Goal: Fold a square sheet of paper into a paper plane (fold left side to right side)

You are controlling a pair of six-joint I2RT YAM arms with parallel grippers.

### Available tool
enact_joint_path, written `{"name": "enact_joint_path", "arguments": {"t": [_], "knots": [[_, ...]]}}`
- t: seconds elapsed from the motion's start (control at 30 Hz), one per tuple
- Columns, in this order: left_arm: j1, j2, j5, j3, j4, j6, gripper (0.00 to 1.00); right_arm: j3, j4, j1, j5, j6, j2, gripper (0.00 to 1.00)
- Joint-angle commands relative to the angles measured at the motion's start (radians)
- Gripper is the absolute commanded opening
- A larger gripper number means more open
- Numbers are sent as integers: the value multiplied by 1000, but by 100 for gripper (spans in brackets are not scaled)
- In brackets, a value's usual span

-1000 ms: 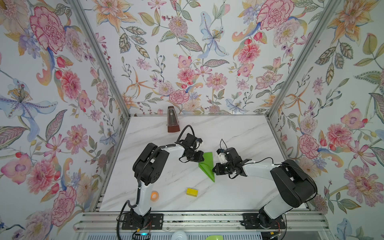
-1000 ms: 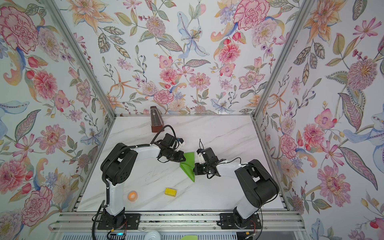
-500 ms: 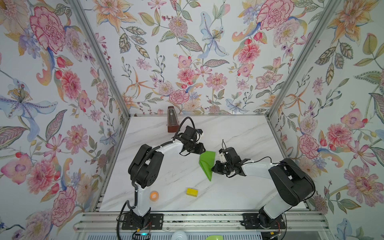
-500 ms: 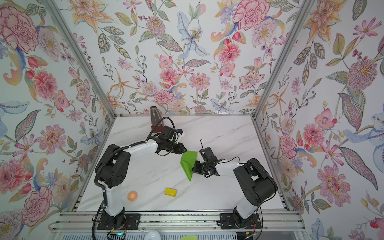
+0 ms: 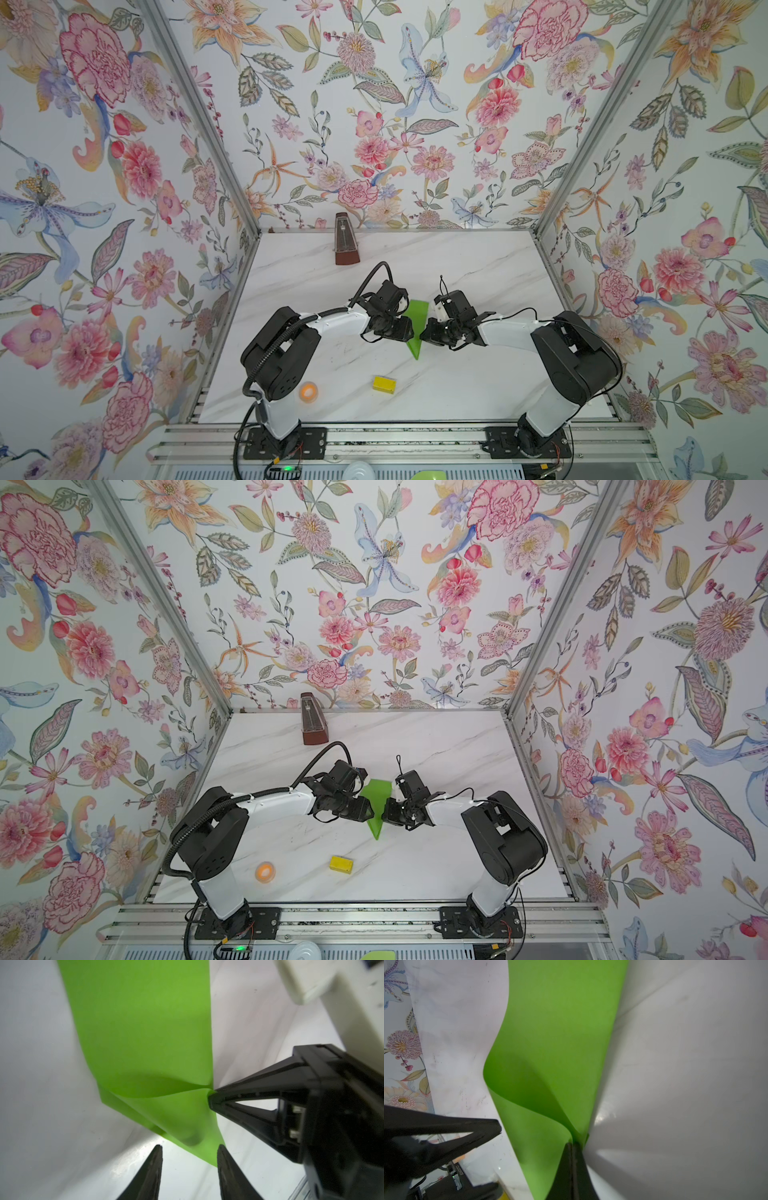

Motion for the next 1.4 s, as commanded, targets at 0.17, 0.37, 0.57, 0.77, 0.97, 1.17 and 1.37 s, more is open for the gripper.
{"name": "enact_joint_path", "arguments": {"t": [0.17, 0.37, 0.57, 0.77, 0.97, 1.17, 1.37], "knots": [[-6, -2, -2, -49, 109, -90, 48, -1, -81, 6, 25, -9, 31, 0], [-5, 16, 24, -63, 165, -112, 44, 1, -86, 9, 25, -11, 28, 0], [-5, 33, 33, -76, 194, -127, 42, 3, -91, 9, 26, -16, 30, 0], [-3, 47, 40, -95, 216, -133, 42, 5, -97, 8, 27, -18, 25, 0], [7, 60, 29, -110, 206, -126, 41, 18, -109, 7, 30, -27, 11, 0], [18, 66, 25, -127, 204, -117, 39, 38, -123, 6, 30, -36, -3, 0], [24, 72, 28, -137, 203, -112, 37, 69, -144, 4, 43, -57, -16, 0]]}}
